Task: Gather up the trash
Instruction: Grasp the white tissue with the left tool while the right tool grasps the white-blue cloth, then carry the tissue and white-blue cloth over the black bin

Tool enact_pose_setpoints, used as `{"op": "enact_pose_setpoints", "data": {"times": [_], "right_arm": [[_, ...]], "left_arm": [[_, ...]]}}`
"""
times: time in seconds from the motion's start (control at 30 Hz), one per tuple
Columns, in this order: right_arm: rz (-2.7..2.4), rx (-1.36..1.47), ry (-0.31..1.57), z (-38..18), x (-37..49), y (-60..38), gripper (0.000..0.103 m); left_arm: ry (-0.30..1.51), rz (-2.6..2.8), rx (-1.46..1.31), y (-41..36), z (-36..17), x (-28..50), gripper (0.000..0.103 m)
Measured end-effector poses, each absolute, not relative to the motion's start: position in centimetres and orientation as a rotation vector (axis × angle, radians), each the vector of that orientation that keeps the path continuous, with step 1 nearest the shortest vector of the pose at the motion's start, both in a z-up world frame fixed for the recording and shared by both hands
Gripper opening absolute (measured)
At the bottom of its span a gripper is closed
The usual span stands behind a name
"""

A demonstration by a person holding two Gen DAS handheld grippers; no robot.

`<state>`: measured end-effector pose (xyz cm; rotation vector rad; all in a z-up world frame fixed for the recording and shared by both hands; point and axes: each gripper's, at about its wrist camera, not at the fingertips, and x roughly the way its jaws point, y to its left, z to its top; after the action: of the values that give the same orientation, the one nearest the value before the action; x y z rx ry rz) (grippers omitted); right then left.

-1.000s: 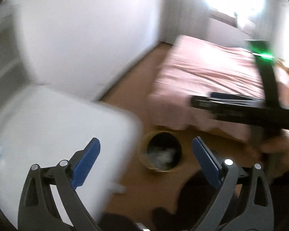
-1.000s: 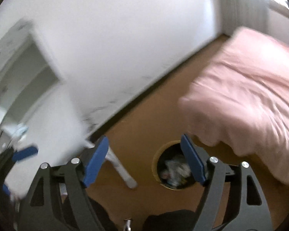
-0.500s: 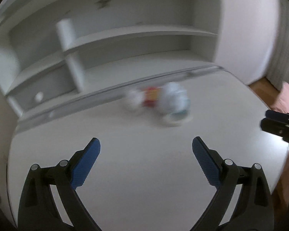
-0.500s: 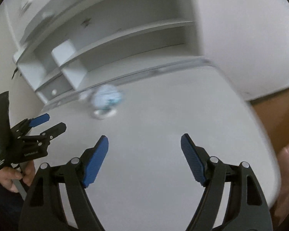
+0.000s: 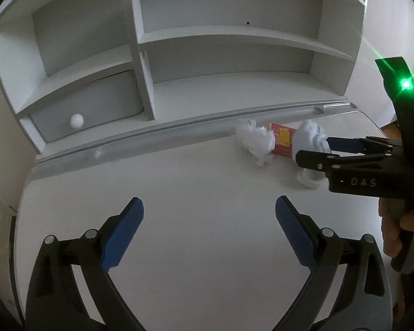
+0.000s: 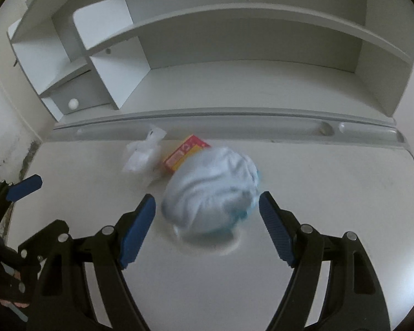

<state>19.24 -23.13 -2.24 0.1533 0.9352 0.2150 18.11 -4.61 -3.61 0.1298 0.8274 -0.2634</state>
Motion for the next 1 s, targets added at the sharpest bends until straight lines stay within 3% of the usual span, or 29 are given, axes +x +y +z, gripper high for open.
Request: {"op": "enact_pose_setpoints", "data": {"times": [0.03,0.1,0.47,0.57,0.7,1.0], "right_arm": [[0.217,0.154,0.934,-2.2,19.3,-23.2,0.034],[0.215,0.157,0.903,-1.6,19.1,-23.6,0.023],[0.197,0.183,0.819,1.0,16.1,-26.4,0.021],[0.181,0.191,0.823,1.0,14.9,-27.6,0.021],[0.148,0.200,0.838,0.7,12.9,-29.3,0.021],[-0.016,0.259,0.795,1.9,4.1,-37.2,0.021]], "left_arm": [[0.829,-0.266,0.133,-4.9,-3.7,18.4,0.093],[0.832,-0.271,0.140,-5.6,-3.9,19.2,0.093],[0.835,-0.313,0.145,-10.2,-5.4,23.2,0.091],[0.839,-0.305,0.138,-10.4,-5.6,23.7,0.069],[0.873,-0.330,0.101,-10.3,-5.8,24.1,0.026],[0.795,-0.396,0.159,-13.6,-2.5,18.6,0.024]]}}
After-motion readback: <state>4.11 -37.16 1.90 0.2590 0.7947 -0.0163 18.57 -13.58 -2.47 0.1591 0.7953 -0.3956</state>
